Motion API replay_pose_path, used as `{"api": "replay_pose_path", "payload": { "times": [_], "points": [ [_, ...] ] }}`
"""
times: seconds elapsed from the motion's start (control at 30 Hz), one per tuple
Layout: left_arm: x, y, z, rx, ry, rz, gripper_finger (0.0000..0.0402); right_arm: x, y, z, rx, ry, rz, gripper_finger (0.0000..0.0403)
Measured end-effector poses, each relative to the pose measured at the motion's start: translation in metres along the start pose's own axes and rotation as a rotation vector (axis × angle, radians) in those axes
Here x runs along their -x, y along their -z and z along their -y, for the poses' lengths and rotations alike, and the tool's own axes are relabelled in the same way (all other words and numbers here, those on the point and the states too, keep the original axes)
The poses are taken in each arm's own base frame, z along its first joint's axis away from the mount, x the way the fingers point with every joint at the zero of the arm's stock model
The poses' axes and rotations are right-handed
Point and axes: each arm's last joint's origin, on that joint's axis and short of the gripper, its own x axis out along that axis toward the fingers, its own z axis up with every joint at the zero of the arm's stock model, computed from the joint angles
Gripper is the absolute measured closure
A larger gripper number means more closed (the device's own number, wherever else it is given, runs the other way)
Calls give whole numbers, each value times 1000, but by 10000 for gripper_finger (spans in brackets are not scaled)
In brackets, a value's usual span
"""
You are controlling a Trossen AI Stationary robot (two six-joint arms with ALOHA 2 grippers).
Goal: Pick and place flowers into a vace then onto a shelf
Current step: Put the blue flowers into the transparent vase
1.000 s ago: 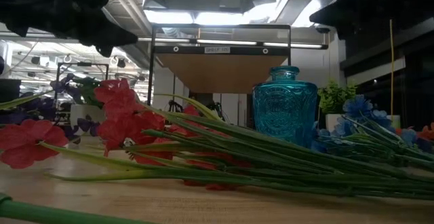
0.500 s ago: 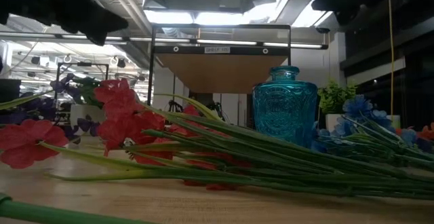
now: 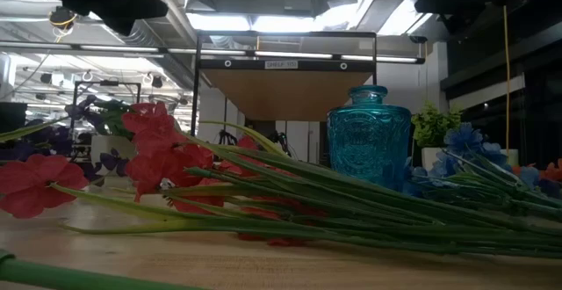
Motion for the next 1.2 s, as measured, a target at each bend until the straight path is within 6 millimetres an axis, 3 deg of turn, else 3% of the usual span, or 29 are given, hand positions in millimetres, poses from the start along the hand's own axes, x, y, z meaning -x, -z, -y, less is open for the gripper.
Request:
{"api": "replay_pose_path", "payload": {
  "times": [0.27,0.63,0.87,1.2],
  "points": [
    [-22,-1,18,-25,-4,-73,398,-11,6,-12,24,-22,-36,401],
    [-28,-3,37,-34,36,-91,398,-20,-14,-44,53,-37,-192,399],
    [-25,-3,40,-40,52,-90,398,-20,-12,-59,-85,5,-324,398],
    [-25,-2,40,-43,51,-92,398,-21,-7,-77,-230,-6,-375,400]
  ]
}}
